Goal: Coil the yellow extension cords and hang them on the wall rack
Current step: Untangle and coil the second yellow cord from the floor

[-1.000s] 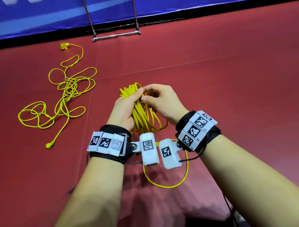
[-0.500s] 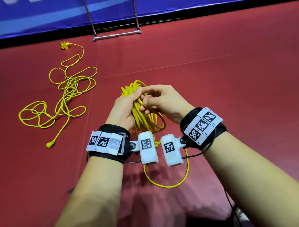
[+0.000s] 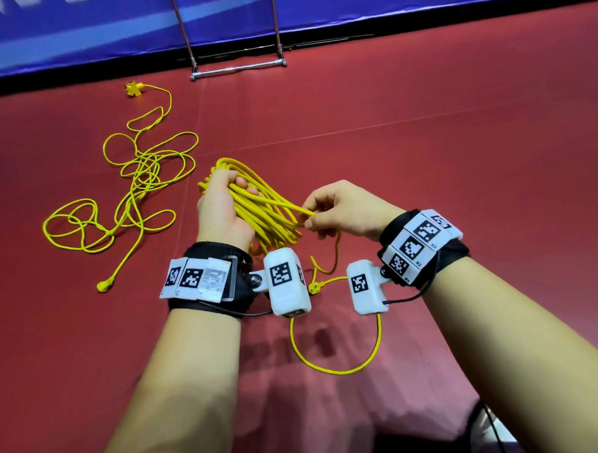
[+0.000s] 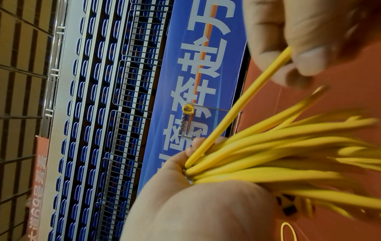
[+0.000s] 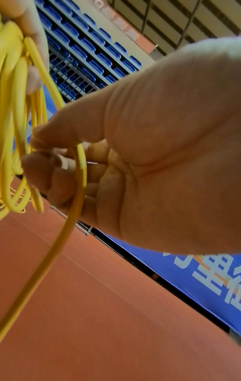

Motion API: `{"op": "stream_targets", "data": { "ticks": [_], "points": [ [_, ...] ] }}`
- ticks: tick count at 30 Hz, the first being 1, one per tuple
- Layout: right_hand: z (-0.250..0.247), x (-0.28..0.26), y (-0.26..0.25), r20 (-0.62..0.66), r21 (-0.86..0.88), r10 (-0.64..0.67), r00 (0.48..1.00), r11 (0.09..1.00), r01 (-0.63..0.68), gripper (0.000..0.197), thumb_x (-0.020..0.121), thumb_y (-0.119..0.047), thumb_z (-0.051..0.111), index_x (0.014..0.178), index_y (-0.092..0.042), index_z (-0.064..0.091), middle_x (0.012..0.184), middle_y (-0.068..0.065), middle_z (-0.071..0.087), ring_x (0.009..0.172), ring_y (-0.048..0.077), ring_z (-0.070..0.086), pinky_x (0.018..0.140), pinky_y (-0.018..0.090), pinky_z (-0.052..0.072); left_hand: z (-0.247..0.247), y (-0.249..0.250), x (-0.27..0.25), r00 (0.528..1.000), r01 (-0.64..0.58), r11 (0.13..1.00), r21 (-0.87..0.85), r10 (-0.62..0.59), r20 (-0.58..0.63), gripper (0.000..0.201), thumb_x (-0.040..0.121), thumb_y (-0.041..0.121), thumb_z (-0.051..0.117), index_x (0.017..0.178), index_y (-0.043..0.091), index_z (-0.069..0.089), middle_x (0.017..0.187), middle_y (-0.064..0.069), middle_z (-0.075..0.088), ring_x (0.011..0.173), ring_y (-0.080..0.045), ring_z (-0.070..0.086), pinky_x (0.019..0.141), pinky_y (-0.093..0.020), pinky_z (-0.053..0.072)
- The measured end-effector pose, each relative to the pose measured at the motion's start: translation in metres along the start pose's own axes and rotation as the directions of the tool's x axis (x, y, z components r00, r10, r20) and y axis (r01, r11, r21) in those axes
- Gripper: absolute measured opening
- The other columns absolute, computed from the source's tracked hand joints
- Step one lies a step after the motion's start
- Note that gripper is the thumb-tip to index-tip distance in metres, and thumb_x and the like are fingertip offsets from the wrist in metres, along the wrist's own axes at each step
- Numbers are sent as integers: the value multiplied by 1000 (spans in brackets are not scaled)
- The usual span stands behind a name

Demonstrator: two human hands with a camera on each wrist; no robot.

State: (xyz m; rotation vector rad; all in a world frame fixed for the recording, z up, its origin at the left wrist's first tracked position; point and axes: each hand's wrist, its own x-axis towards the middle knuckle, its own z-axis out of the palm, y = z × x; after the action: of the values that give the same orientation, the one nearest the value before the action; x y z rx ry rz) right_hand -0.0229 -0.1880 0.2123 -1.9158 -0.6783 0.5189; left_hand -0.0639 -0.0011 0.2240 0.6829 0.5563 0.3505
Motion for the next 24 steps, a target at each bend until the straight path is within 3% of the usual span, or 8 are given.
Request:
{"op": "stream_targets", "data": {
  "ticks": [3, 6, 9, 13, 16, 19, 21, 24],
  "points": [
    [-3, 3, 14, -35, -74, 19, 999, 997, -22, 6, 86, 0, 65, 85, -2, 70, 66, 9, 64, 59, 19, 59, 52, 20, 46, 0, 4, 2, 1000, -27, 999, -44, 27, 4, 20, 84, 9, 52, 66, 15, 45, 60, 2, 45, 47, -16, 46, 54, -25, 42],
    [-7, 6, 35, -97, -196, 49, 994, 978, -67, 14, 86, -3, 58, 84, -11, 70, 63, 5, 67, 58, 16, 60, 58, 25, 49, -1, 16, 2, 999, -36, 995, -94, 37, 7, 23, 85, 11, 51, 64, 16, 42, 59, 5, 43, 46, -14, 43, 52, -24, 40],
    [-18, 1, 63, -149, -223, 135, 980, 961, -166, 15, 92, -12, 57, 82, -16, 67, 58, 3, 65, 52, 17, 57, 60, 25, 45, -3, 38, -1, 998, -45, 981, -191, 53, 38, 28, 87, 12, 49, 62, 18, 38, 56, 8, 39, 45, -11, 38, 52, -22, 36],
    [-20, -10, 79, -98, -173, 257, 961, 947, -271, 34, 93, -44, 61, 84, -13, 70, 50, 6, 57, 48, 22, 56, 53, 23, 46, -9, 57, -3, 993, -112, 976, -186, 116, 13, 30, 89, 11, 50, 62, 19, 38, 58, 9, 39, 45, -10, 36, 51, -21, 35],
    [-14, -9, 74, -119, -61, 294, 948, 951, -302, 55, 91, -64, 50, 87, -15, 75, 55, 3, 37, 50, 20, 42, 53, 25, 42, -14, 60, 0, 992, -124, 982, -143, 124, -10, 31, 90, 12, 54, 62, 19, 40, 57, 9, 40, 45, -11, 37, 51, -22, 36],
    [-13, -7, 68, -147, -52, 295, 944, 951, -305, 55, 97, -59, 41, 85, -20, 77, 56, 1, 29, 50, 17, 32, 54, 26, 34, -16, 59, -2, 991, -136, 988, -80, 135, -23, 30, 90, 10, 56, 64, 19, 43, 55, 8, 41, 44, -10, 38, 52, -23, 35],
    [-16, -7, 68, -178, -209, 246, 953, 937, -281, 40, 94, -51, 54, 71, -25, 74, 49, -6, 32, 46, 12, 33, 53, 28, 31, -15, 54, -4, 990, -140, 990, -20, 140, -7, 30, 90, 9, 56, 64, 18, 45, 54, 7, 41, 44, -11, 38, 53, -23, 36],
    [-21, -4, 68, -274, -406, 131, 953, 882, -238, 18, 83, -41, 73, 71, -27, 69, 64, -6, 57, 67, 14, 53, 65, 29, 40, -13, 45, -3, 989, -148, 983, 106, 148, 6, 29, 90, 7, 56, 65, 17, 45, 52, 5, 41, 42, -11, 39, 50, -22, 36]
  ]
}}
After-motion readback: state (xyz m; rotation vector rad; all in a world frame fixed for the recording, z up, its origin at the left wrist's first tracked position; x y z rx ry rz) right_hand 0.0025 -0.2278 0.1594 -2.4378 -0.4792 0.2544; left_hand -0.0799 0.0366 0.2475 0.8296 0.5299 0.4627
